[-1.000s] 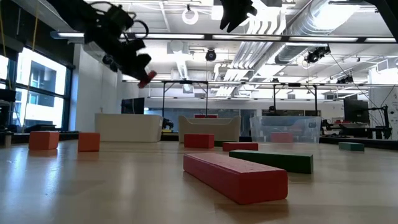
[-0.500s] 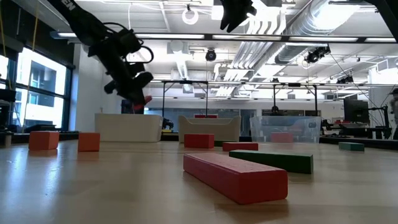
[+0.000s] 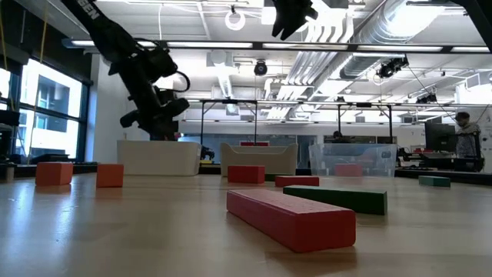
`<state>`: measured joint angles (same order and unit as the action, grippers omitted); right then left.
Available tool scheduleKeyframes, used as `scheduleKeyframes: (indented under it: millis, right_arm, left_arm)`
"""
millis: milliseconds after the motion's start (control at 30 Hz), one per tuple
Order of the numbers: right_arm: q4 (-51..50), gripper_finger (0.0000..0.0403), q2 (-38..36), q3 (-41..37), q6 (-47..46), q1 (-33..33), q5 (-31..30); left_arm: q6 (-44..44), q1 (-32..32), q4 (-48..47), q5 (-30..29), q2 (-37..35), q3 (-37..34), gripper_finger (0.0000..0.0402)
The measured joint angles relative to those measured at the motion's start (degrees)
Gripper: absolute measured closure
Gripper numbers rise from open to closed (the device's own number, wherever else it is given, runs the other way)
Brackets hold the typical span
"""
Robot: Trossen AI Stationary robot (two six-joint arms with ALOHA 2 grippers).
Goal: Sort & place blocks by color
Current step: Put the top left red block into the white bin
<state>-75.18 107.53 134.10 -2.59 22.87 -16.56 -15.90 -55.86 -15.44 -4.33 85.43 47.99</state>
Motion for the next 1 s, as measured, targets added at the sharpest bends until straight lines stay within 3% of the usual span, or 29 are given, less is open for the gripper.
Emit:
scheduleKeyframes:
  millis: [600, 1000]
  right_arm:
    - [0.02, 0.0212, 0.0, 0.0, 0.04, 0.0, 0.0]
    - [0.04, 0.0212, 0.0, 0.0, 0.07, 0.0, 0.0]
  left_arm:
    - [-0.01, 0.0, 0.37, 0.27, 6.66, 0.0, 0.031]
    - [0.0, -0.02, 0.3, -0.62, 6.95, 0.0, 0.0268]
